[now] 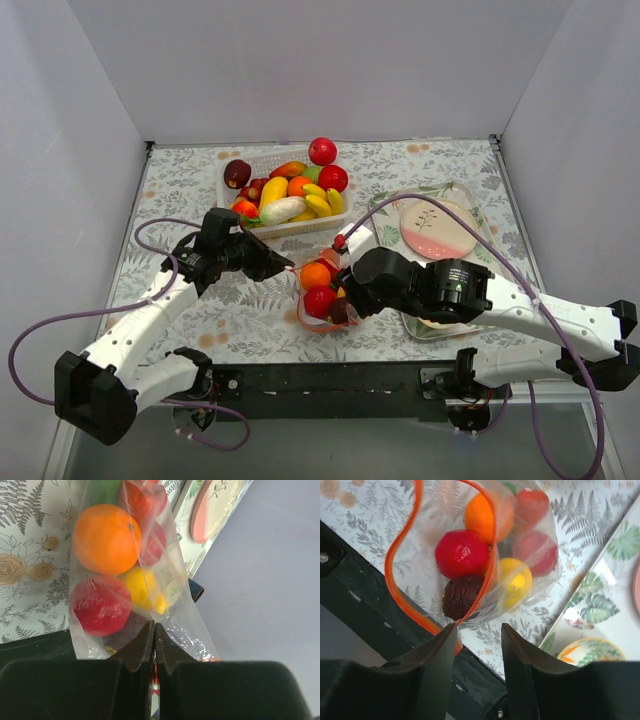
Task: Place the food in the zip-top bag and seal the zipper
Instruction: Zip the zipper food storage bag at the center of the board.
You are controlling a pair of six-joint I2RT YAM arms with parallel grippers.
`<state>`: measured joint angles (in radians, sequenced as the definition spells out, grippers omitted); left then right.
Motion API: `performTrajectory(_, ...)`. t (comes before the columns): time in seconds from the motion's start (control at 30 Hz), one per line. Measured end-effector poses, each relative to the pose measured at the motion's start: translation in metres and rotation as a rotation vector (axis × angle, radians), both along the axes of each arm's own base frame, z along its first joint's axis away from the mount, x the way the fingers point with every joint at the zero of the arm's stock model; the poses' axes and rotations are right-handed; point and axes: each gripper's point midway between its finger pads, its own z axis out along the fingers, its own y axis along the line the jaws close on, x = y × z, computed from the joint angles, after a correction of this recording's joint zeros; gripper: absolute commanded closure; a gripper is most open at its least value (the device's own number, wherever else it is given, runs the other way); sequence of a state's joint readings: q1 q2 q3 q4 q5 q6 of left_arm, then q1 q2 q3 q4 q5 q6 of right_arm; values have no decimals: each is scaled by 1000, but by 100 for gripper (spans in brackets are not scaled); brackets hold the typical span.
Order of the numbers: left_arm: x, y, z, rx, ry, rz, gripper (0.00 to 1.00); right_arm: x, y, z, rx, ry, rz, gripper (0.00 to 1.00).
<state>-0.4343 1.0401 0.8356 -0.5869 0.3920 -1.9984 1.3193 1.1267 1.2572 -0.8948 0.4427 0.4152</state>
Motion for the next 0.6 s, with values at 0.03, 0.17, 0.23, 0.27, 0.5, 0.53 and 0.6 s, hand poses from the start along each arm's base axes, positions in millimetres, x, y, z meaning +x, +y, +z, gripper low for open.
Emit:
performTrajectory(0.03, 1, 0, -2, 5, 7, 2, 100, -1, 6, 6, 2, -20, 38, 47)
performTrajectory(0.17, 6, 1, -7, 30, 27, 16, 100, -1, 36, 28, 6, -100, 148, 46)
performTrajectory(0.23, 9, 2, -3, 40, 26, 26, 100, 4, 57, 35, 1, -149, 193, 48)
performTrajectory(0.27, 12, 2, 2, 42, 19, 31, 100, 7, 67, 35, -12, -170, 210, 49)
performTrajectory(0.5, 20, 1, 19, 44, -14, 47, 100, 29, 115, 5, -147, -267, 270, 62)
performTrajectory(0.53, 20, 2, 19, 46, -11, 49, 100, 32, 118, -1, -169, -276, 271, 62)
performTrajectory(0.6, 19, 2, 17, 50, -6, 50, 100, 38, 122, -7, -198, -298, 267, 62)
